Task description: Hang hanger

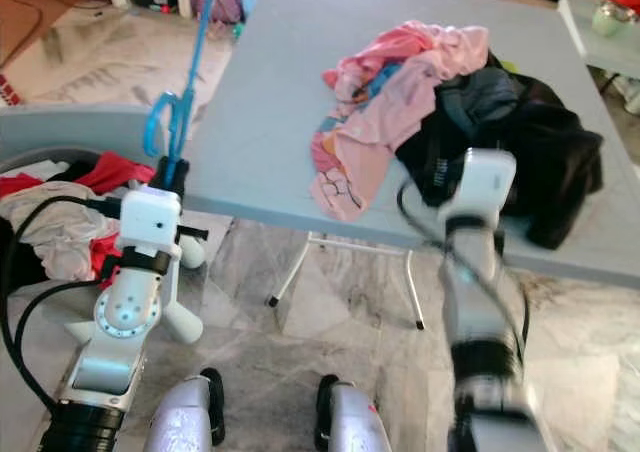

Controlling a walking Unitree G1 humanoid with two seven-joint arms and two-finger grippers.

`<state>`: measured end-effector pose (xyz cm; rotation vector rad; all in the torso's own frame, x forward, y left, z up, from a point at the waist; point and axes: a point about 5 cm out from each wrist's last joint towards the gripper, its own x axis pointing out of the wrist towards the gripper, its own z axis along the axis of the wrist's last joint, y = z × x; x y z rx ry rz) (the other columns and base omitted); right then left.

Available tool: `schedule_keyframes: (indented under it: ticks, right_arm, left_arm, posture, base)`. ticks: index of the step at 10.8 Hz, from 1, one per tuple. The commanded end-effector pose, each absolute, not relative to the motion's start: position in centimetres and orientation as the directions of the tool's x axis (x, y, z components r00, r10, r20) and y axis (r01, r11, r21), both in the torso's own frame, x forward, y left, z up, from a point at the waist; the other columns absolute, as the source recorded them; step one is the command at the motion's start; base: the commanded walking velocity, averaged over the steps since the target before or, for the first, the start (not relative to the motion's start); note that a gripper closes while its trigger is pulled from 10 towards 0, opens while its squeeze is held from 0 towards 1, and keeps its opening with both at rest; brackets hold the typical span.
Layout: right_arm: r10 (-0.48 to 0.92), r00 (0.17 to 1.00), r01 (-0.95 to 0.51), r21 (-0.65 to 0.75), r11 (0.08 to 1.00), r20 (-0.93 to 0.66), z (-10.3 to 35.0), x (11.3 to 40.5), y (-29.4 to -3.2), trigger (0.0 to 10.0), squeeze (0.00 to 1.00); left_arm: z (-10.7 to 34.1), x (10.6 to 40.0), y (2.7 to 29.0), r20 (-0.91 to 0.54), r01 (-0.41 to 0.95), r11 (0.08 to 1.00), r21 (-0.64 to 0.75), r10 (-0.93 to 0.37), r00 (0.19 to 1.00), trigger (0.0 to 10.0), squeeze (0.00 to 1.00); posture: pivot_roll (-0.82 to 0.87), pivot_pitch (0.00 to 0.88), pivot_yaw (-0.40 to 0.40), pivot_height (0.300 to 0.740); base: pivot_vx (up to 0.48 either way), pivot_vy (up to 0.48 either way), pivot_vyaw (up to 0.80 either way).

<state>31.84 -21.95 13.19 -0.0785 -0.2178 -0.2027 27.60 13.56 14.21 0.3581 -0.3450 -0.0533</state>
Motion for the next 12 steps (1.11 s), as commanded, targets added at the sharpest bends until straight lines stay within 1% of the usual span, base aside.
schedule_keyframes:
  ticks: [1,2,3,4,6,7,8,9,10,11,12]
  right_arm:
    - [-0.211,0.955,0.225,-0.047,0.973,0.211,13.0,31.3,-22.3,10.0,0.0]
    - [-0.234,0.958,0.241,-0.027,0.97,0.164,11.9,30.6,-22.2,10.0,0.0]
    - [-0.207,0.97,0.209,-0.002,0.978,0.13,11.3,30.4,-21.7,10.0,0.0]
    - [-0.223,0.966,0.225,-0.001,0.974,0.127,11.3,30.4,-21.7,10.0,0.0]
    - [-0.203,0.972,0.2,0.037,0.979,0.119,11.6,30.5,-21.9,10.0,0.0]
    - [-0.204,0.973,0.202,0.031,0.979,0.104,11.6,30.6,-22.0,10.0,0.0]
    - [-0.197,0.976,0.192,0.059,0.98,0.096,11.6,30.6,-21.9,10.0,0.0]
    - [-0.225,0.97,0.217,0.095,0.972,0.089,11.6,30.4,-22.3,10.0,0.0]
    - [-0.259,0.965,0.251,0.116,0.961,0.052,11.0,30.3,-22.9,10.0,0.0]
    - [-0.254,0.966,0.247,0.127,0.961,0.041,10.9,30.1,-23.1,10.0,0.0]
    - [-0.219,0.976,0.216,0.094,0.972,0.022,10.5,29.9,-22.8,10.0,0.0]
  left_arm:
    - [13.9,27.4,13.2,0.314,0.01,0.934,0.358,-0.131,0.94,10.0,0.0]
    - [13.9,27.6,13.3,0.311,0.011,0.934,0.358,-0.13,0.942,10.0,0.0]
    - [13.7,27.6,13.3,0.307,0.013,0.934,0.357,-0.13,0.943,10.0,0.0]
    - [13.6,27.6,13.2,0.306,0.012,0.935,0.353,-0.128,0.943,10.0,0.0]
    - [13.5,27.8,12.6,0.305,0.028,0.939,0.343,-0.139,0.942,10.0,0.0]
    - [13.5,27.9,12.5,0.306,0.031,0.939,0.344,-0.143,0.941,10.0,0.0]
    - [13.4,28.0,12.5,0.304,0.033,0.939,0.343,-0.144,0.942,10.0,0.0]
    - [13.4,28.1,12.3,0.303,0.038,0.939,0.341,-0.148,0.941,10.0,0.0]
    - [13.3,28.1,12.1,0.298,0.048,0.937,0.345,-0.158,0.941,10.0,0.0]
    - [12.9,28.1,12.0,0.281,0.065,0.933,0.353,-0.172,0.944,10.0,0.0]
    - [11.4,27.9,11.9,0.194,0.131,0.928,0.347,-0.208,0.959,10.0,0.0]
  posture:
    - [0.02,0.157,-0.047,0.74]
    - [0.02,0.149,-0.05,0.74]
    - [0.01,0.142,-0.056,0.74]
    - [0.01,0.136,-0.063,0.74]
    - [0.01,0.127,-0.064,0.74]
    - [0.0,0.13,-0.062,0.74]
    - [-0.01,0.132,-0.06,0.74]
    - [-0.01,0.133,-0.058,0.74]
    - [-0.02,0.137,-0.059,0.74]
    - [-0.02,0.137,-0.059,0.74]
    - [-0.02,0.14,-0.058,0.74]
  base:
    - [-0.27,0.0,0.0]
    - [-0.3,0.0,0.0]
    - [-0.304,0.0,0.0]
    - [-0.3,0.0,0.0]
    - [-0.3,0.0,0.0]
    - [-0.3,0.0,0.0]
    - [-0.292,0.0,0.0]
    - [-0.27,0.0,0.0]
    - [0.0,0.0,0.0]
    - [0.0,0.0,0.0]
    - [0.0,0.0,0.0]
